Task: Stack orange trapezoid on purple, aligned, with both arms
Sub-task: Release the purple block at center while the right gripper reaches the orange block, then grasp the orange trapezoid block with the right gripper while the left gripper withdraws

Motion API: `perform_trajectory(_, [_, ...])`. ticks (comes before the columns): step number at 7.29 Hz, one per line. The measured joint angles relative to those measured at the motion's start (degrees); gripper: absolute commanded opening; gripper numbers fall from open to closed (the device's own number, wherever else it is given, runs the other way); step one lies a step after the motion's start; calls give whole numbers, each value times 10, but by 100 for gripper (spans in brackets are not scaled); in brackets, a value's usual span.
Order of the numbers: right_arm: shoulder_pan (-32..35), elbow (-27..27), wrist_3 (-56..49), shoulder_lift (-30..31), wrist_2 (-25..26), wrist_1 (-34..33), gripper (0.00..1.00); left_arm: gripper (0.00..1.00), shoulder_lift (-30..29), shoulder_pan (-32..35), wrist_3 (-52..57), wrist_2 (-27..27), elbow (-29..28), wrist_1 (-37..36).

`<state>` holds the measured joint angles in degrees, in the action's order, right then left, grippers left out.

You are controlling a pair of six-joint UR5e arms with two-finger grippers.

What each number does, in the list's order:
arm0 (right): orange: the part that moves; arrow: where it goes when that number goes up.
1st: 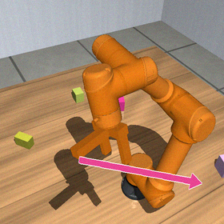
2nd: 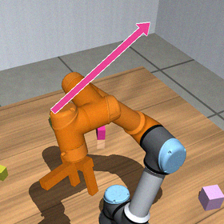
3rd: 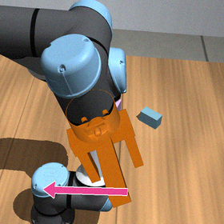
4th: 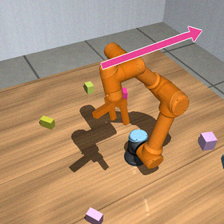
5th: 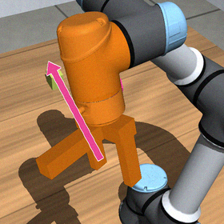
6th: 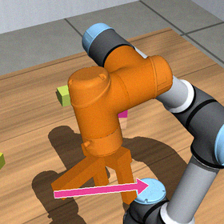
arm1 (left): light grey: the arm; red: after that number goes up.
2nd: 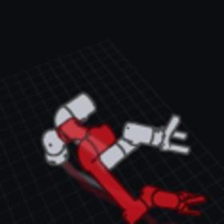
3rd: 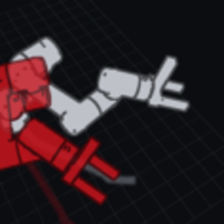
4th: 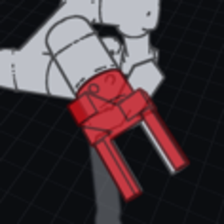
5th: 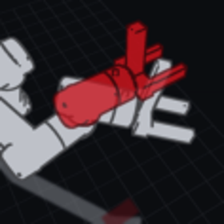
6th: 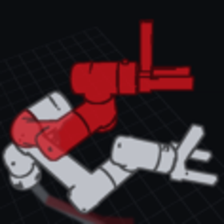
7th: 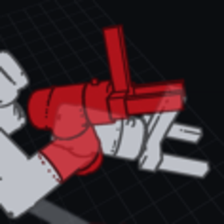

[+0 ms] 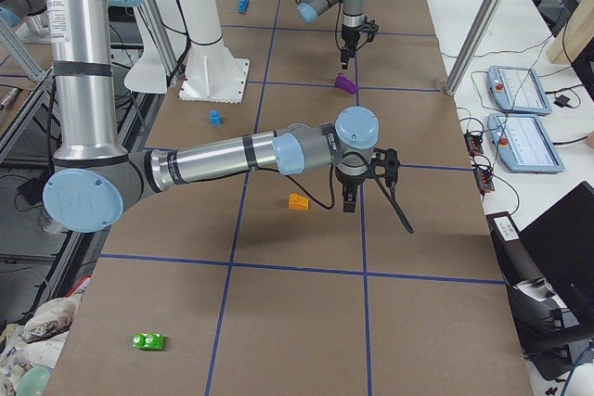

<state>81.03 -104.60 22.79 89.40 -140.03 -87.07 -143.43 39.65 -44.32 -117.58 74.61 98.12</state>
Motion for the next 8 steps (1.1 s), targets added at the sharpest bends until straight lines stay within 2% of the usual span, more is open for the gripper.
perform_trajectory(2, [-70,-66,61,44,62,4,100,100,15,18,-1,-9,44,-37])
perform_trajectory(3, [-89,-83,74,69,77,11,100,100,31,22,-1,-9,66,-44])
perform_trajectory(5, [-126,-93,126,118,97,81,100,100,61,25,-1,-10,105,-47])
perform_trajectory(8, [-233,-69,252,149,154,210,100,100,77,25,-1,-10,118,-48])
